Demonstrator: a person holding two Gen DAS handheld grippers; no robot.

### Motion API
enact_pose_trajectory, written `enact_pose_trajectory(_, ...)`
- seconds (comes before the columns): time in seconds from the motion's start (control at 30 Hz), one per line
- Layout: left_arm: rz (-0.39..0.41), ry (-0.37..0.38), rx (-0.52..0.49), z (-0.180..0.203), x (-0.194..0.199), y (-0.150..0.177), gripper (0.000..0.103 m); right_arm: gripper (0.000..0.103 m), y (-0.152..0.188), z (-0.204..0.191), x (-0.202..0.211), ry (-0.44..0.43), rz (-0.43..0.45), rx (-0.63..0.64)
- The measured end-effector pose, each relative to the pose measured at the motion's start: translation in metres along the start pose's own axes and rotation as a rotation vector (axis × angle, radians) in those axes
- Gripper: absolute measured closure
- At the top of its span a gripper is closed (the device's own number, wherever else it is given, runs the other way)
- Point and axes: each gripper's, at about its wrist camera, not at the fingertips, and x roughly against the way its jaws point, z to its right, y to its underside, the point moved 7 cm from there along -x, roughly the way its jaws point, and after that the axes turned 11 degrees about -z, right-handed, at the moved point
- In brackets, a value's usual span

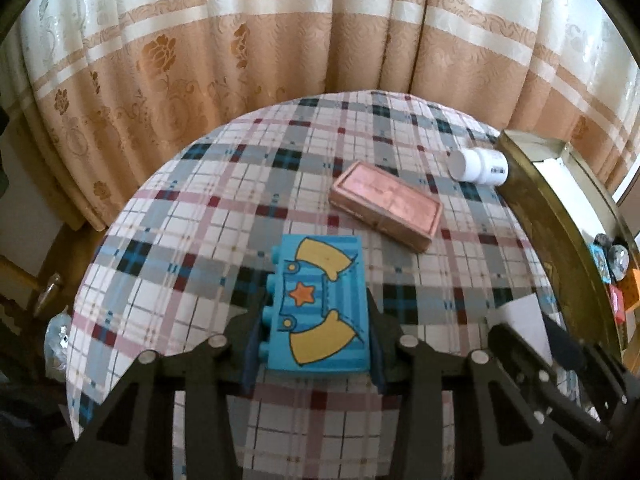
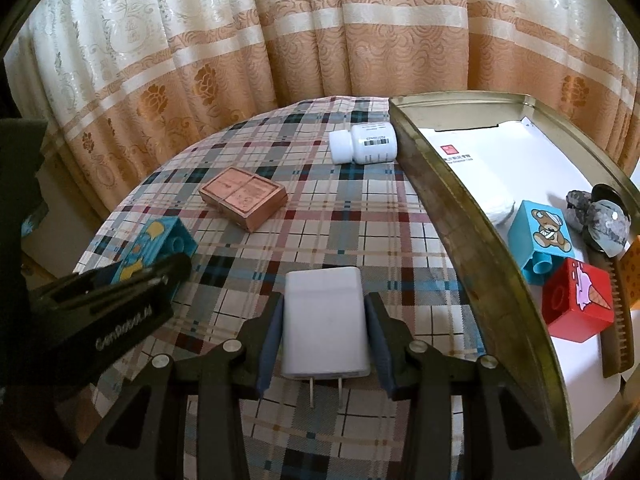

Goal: Organize rigid objects
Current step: 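Grasp the blue block with yellow shapes with the left gripper while the right holds the charger, then lift the blue block and white charger and carry them over the tray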

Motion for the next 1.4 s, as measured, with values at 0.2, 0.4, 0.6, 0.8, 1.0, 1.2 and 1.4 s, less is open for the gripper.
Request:
enact_pose_trajectory(0.2, 0.002, -0.051, -0.045, 0.010, -0.001, 0.003, 0.061, 0.059, 0.000, -0.001, -0.001, 0.018, -0.002, 0.006)
enact_pose_trajectory(0.4, 0.001, -0.026, -0.035, 0.008, -0.002, 0.002, 0.061, 0.059, 0.001, 0.000, 0.000, 0.024, 0.000, -0.003)
enact_pose_trajectory(0.6, 0.004, -0.042, -0.039, 0.008, 0.001, 0.004, 0.061, 0.060, 0.000, 0.006, 0.016, 0.011, 0.067, -0.029)
enact_pose_trajectory(0.8, 0.005, -0.031, -0.045, 0.018, 0.006, 0.017, 0.061, 0.060, 0.006, 0.015, 0.046, 0.002, 0.155, -0.067)
enact_pose_trajectory(1.0, 0.060, -0.044, -0.121, 0.042, 0.025, 0.026, 0.061, 0.060, 0.019, 0.030, 0.061, -0.009, 0.156, -0.113)
enact_pose_trajectory(1.2, 0.079, -0.003, -0.138, 0.060, 0.041, 0.035, 0.061, 0.060, 0.028, 0.038, 0.073, -0.016, 0.174, -0.128)
enact_pose_trajectory(1.4, 0.100, 0.010, -0.148, 0.069, 0.057, 0.031, 0.061, 0.060, 0.028, 0.044, 0.089, -0.049, 0.193, -0.154)
